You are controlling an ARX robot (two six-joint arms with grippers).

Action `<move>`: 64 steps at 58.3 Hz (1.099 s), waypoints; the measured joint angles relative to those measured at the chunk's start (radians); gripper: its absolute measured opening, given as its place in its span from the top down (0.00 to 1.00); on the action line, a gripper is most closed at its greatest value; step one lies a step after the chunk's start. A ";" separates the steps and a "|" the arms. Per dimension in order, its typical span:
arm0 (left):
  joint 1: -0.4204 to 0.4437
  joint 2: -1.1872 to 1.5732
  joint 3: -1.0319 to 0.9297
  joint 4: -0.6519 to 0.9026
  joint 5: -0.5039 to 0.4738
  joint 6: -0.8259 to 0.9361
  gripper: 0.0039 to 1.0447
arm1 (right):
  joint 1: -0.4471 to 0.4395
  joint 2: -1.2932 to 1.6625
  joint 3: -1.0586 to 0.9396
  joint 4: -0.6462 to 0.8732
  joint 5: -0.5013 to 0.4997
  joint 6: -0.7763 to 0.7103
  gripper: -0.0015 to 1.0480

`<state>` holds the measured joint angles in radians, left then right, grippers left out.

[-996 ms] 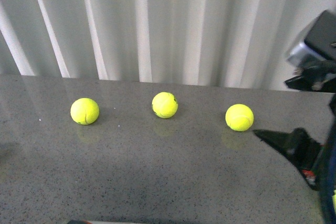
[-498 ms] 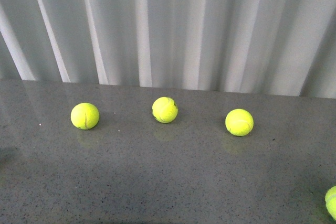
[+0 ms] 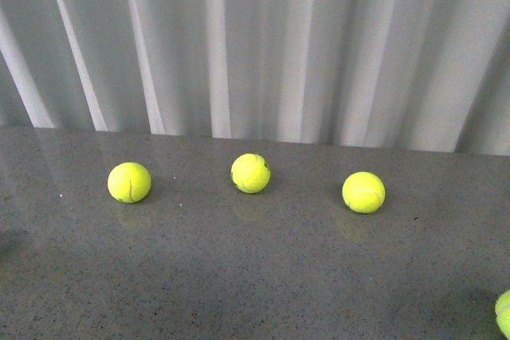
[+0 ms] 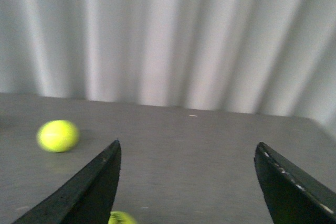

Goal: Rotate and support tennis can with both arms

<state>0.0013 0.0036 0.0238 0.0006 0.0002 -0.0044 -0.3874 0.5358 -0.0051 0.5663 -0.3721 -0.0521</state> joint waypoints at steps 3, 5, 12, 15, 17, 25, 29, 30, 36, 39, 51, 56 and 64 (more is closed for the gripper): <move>0.000 0.000 0.000 0.000 -0.001 0.000 0.06 | 0.039 -0.075 0.000 -0.072 0.043 0.017 0.57; 0.000 0.000 0.000 0.000 -0.001 0.000 0.06 | 0.058 -0.114 0.007 -0.117 0.063 0.022 0.62; 0.000 0.000 0.000 0.000 0.000 0.000 0.06 | 0.130 -0.222 0.008 -0.256 0.131 0.035 0.82; 0.000 0.000 0.000 0.000 0.000 0.000 0.06 | 0.157 -0.250 0.008 -0.283 0.156 0.036 0.91; 0.000 0.000 0.000 0.000 0.000 0.000 0.06 | 0.171 -0.265 0.008 -0.296 0.169 0.036 0.96; 0.000 0.000 0.000 0.000 0.000 0.000 0.06 | 0.227 -0.318 0.008 -0.347 0.220 0.039 0.97; 0.000 0.000 0.000 0.000 0.000 0.000 0.06 | 0.266 -0.343 0.008 -0.372 0.268 0.040 0.97; 0.000 0.000 0.000 0.000 0.000 0.000 0.06 | 0.287 -0.351 0.008 -0.380 0.308 0.040 0.97; 0.000 0.000 0.000 0.000 -0.001 0.000 0.06 | 0.372 -0.454 0.010 -0.512 0.362 0.041 0.97; 0.000 0.000 0.000 0.000 0.000 0.000 0.06 | 0.383 -0.505 0.010 -0.557 0.362 0.042 0.97; 0.000 0.000 0.000 0.000 0.000 0.000 0.06 | 0.384 -0.530 0.010 -0.565 0.371 0.042 0.97; 0.000 0.000 0.000 0.000 0.000 0.000 0.06 | 0.384 -0.531 0.010 -0.566 0.371 0.042 0.97; 0.000 0.000 0.000 0.000 0.000 0.000 0.06 | 0.384 -0.531 0.010 -0.566 0.371 0.042 0.97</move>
<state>0.0013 0.0032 0.0238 0.0006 -0.0002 -0.0044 -0.0036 0.0051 0.0044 0.0006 -0.0010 -0.0101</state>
